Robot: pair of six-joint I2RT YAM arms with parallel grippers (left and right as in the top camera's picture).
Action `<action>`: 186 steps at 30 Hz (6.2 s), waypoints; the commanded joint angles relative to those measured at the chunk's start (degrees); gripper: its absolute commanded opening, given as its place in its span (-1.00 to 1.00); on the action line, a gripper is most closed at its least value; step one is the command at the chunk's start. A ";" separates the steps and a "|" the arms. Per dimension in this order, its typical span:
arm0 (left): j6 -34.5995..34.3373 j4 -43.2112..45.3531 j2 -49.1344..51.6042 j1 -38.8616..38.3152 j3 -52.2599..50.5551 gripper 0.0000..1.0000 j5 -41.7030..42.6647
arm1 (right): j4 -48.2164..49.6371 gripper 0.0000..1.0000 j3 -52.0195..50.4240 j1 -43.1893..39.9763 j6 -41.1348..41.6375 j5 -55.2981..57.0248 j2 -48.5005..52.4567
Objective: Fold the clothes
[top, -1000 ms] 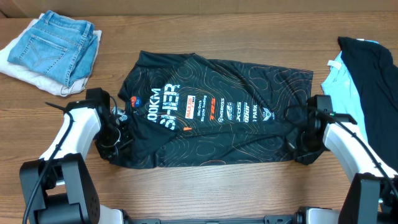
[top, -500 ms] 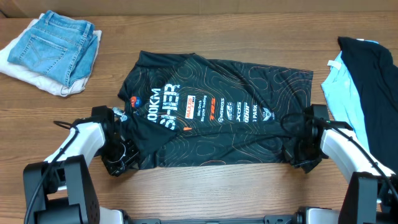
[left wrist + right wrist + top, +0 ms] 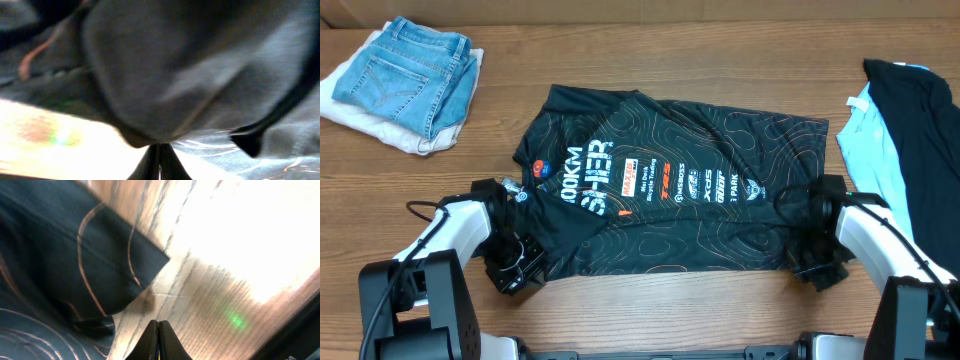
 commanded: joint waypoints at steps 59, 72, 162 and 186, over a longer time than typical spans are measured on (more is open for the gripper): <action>15.26 21.44 45.83 -6.16 72.17 0.79 11.98 | 2.32 1.00 35.47 -0.22 -28.11 -3.58 9.62; 19.10 21.88 45.83 -4.94 72.19 0.80 6.67 | 3.08 1.00 35.47 -0.22 -28.11 -3.58 9.68; 22.93 7.37 52.46 -4.63 82.64 -0.92 6.86 | 45.88 0.21 36.04 -10.01 -40.09 -11.52 33.83; 23.54 4.11 51.87 -4.42 83.14 -0.92 7.76 | 45.51 -0.92 36.44 -10.08 -39.08 -10.43 35.76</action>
